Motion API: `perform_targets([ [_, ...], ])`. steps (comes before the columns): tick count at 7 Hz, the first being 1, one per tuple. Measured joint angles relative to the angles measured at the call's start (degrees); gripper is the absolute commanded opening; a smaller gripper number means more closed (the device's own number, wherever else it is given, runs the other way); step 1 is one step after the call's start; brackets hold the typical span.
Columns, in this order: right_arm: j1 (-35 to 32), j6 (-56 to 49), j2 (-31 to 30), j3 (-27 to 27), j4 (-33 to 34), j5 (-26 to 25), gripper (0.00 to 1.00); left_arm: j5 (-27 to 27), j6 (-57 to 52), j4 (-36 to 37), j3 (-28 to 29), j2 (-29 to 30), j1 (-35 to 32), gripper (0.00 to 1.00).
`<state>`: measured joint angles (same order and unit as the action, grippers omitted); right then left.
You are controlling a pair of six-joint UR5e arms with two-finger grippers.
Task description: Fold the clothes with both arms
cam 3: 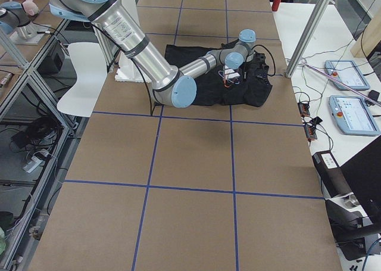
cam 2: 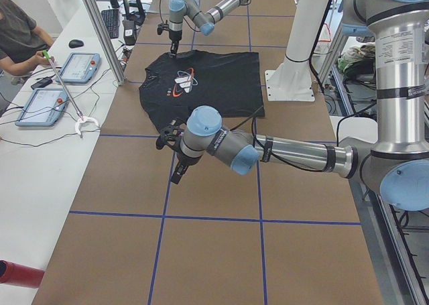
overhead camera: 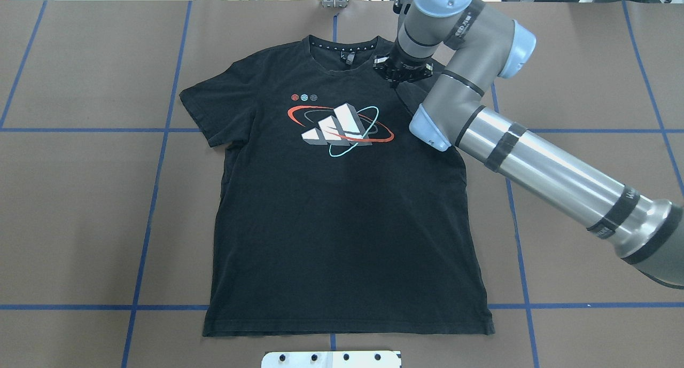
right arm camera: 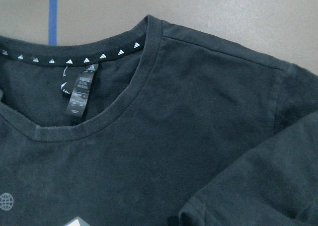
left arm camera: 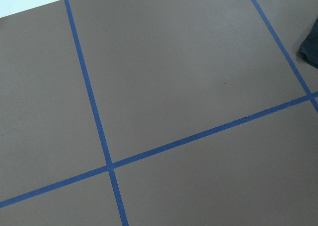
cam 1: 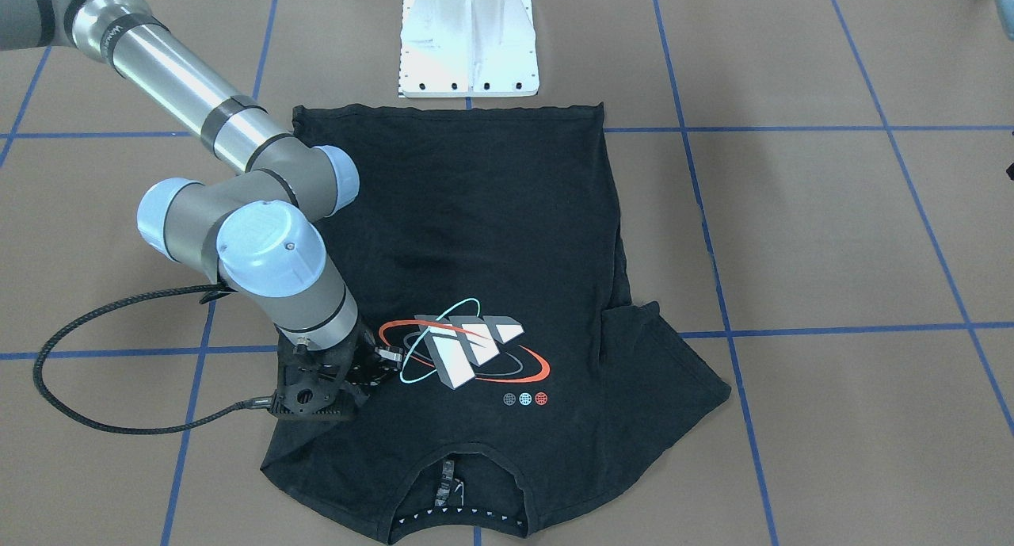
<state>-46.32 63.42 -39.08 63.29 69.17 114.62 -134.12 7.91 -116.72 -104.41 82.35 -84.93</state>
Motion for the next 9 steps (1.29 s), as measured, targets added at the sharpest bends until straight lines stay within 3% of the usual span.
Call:
perform_targets([
  [2,1.1,0.2,1.7,-3.3,-1.4,-2.1,0.00,0.0,0.0,0.0,0.0,0.0,0.0,1.00],
  [3,1.3,0.2,1.9,-4.0,-2.2,-2.3,0.98,0.0,0.2,0.0,0.0,0.1,0.0,1.00],
  [6,1.6,0.2,2.0,-3.9,-2.5,-2.8,1.00,-0.3,3.2,0.0,1.6,4.1,1.7,0.99],
  [7,1.6,0.3,1.7,-1.9,-1.8,-1.7,1.00,-0.5,8.7,0.0,2.1,7.4,3.7,0.99],
  [9,1.5,0.4,-1.5,7.6,4.5,2.2,1.00,-0.5,17.8,0.0,4.4,14.9,9.5,0.99],
])
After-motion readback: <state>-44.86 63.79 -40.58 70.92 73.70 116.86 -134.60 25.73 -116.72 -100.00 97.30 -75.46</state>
